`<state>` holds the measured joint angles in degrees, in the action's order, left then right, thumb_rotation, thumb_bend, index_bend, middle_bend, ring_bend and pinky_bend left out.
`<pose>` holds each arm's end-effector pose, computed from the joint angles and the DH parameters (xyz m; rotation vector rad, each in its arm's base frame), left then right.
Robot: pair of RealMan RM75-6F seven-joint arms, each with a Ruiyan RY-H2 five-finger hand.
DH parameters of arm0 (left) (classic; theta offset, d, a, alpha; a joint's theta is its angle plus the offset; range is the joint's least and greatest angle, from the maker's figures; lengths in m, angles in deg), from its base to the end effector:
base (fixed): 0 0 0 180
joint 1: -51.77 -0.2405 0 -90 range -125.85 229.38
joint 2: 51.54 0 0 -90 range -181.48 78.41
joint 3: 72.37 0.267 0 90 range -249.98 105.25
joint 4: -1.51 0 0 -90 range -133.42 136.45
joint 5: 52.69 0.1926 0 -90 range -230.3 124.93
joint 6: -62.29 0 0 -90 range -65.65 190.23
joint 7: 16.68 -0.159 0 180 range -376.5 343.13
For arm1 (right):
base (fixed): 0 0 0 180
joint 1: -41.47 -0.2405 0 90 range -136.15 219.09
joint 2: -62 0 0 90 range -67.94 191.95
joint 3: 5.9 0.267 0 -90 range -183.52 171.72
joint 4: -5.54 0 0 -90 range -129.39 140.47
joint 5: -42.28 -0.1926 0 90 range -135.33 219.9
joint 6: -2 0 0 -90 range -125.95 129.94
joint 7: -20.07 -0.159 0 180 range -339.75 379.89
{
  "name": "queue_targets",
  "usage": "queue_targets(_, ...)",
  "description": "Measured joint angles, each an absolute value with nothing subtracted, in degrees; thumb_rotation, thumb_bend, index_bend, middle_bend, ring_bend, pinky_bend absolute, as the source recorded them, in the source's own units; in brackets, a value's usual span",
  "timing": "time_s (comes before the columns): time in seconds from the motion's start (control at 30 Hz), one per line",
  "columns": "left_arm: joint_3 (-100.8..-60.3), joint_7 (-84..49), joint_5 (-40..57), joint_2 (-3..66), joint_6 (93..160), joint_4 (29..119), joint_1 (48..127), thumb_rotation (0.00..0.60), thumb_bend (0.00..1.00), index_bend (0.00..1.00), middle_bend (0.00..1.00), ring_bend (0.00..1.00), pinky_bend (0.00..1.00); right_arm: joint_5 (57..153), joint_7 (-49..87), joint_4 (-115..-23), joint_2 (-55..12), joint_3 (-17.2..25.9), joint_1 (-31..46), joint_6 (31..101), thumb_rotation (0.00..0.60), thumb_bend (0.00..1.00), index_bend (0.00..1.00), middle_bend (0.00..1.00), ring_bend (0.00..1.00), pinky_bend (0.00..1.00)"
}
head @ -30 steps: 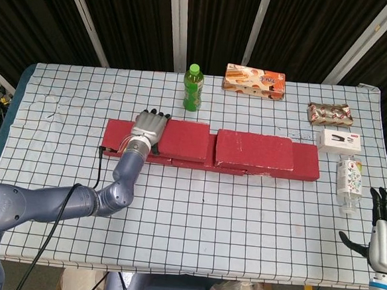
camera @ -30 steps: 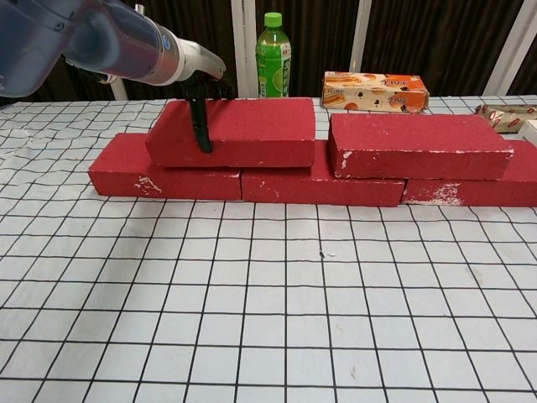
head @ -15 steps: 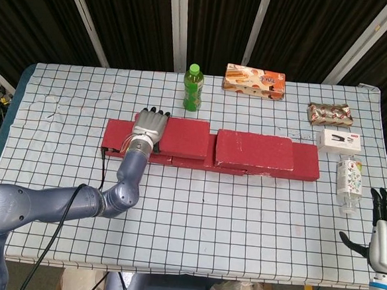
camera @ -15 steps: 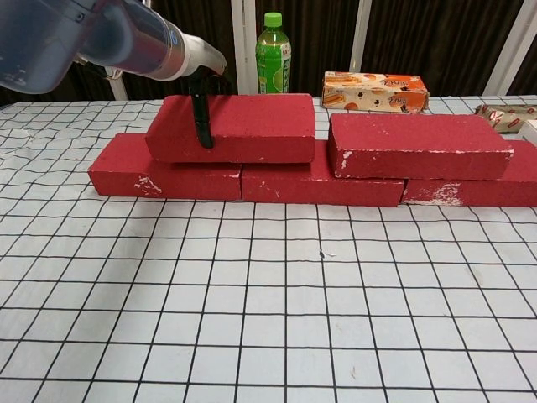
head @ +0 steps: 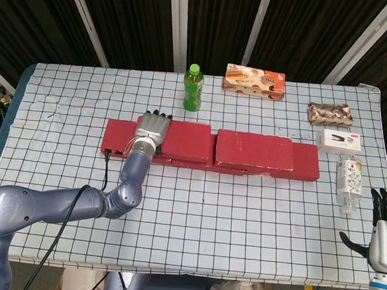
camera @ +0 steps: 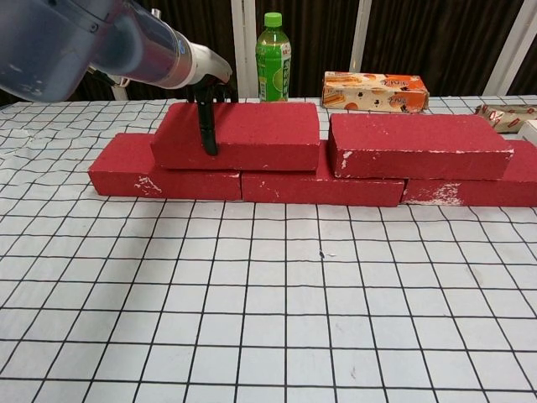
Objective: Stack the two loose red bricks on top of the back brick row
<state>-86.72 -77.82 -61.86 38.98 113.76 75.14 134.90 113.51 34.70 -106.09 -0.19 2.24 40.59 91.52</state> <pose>-0.0143 0.4664 -0.0062 -1.7830 -0.9421 -0.4328 -0.2943 -0.1818 0.1984 1.0811 -1.0053 0.8213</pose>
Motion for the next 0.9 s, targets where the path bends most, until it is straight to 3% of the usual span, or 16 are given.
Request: queue_targets(0.9,-89.3,-80.3,-62.8,41.4,115.1,73.7,135.2,0.6,0.0,0.17,0.08,0.06,0.13,112.3,35.0,-106.4,0.0,2.5,40.5,91.1,0.6,0.15,0.0,0.0,0.0,0.0)
